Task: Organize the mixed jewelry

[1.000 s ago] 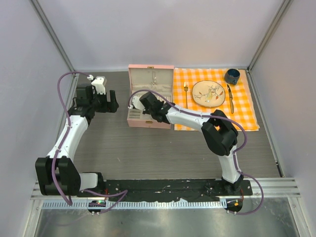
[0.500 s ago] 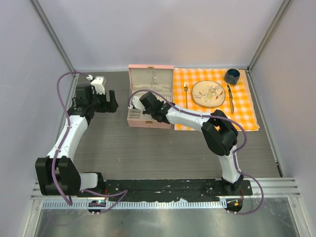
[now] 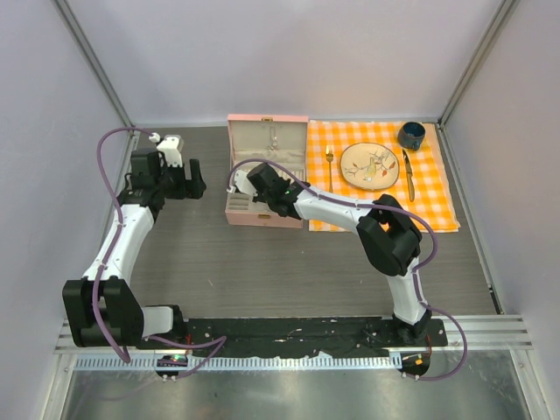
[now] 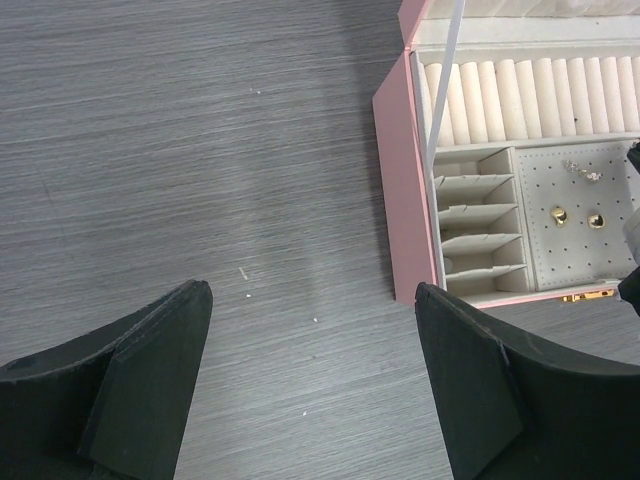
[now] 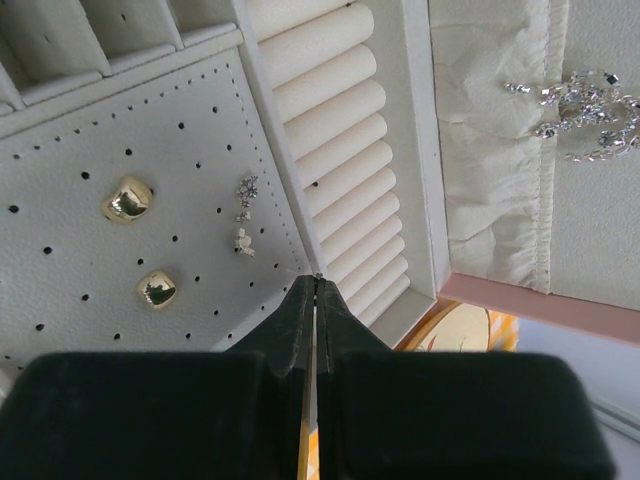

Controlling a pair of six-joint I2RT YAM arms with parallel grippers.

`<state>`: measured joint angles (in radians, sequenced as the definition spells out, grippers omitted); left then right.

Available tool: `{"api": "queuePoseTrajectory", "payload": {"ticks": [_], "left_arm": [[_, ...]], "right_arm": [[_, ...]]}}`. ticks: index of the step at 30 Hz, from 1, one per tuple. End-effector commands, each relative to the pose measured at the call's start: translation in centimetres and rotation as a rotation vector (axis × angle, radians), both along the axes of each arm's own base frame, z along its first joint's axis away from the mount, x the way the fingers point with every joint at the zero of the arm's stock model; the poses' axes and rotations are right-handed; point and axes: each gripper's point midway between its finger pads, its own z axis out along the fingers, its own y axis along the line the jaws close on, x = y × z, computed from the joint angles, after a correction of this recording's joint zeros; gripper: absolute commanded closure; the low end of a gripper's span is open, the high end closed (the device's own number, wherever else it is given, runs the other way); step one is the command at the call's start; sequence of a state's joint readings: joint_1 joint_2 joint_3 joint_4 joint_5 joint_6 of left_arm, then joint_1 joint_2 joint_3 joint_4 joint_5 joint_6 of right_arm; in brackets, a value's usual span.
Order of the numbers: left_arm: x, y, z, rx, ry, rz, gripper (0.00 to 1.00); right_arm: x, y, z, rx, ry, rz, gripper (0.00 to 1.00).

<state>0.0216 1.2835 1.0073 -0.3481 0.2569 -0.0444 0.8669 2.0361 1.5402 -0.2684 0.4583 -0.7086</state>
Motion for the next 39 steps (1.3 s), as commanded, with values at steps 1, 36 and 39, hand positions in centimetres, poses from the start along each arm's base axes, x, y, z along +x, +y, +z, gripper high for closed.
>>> {"api": "queuePoseTrajectory", "payload": {"ticks": [1,36,39], "left_arm": [[0.4,0.3,1.4,0.003,-0.054,0.008,0.13],[0.6,0.8,2.0,-0.001,-0.068,0.030,0.12],[0.7,0.7,2.0,-0.004,-0.068,0.025,0.12]], "right_arm": [[0.1,1.2,0.4,0.039,0.002,0.010,0.99],[0.4,0.3,0.2,0.005,-0.005,-0.004,0.99],[0.6,0.4,0.2,0.007,-0.006,-0.003,0.99]]}}
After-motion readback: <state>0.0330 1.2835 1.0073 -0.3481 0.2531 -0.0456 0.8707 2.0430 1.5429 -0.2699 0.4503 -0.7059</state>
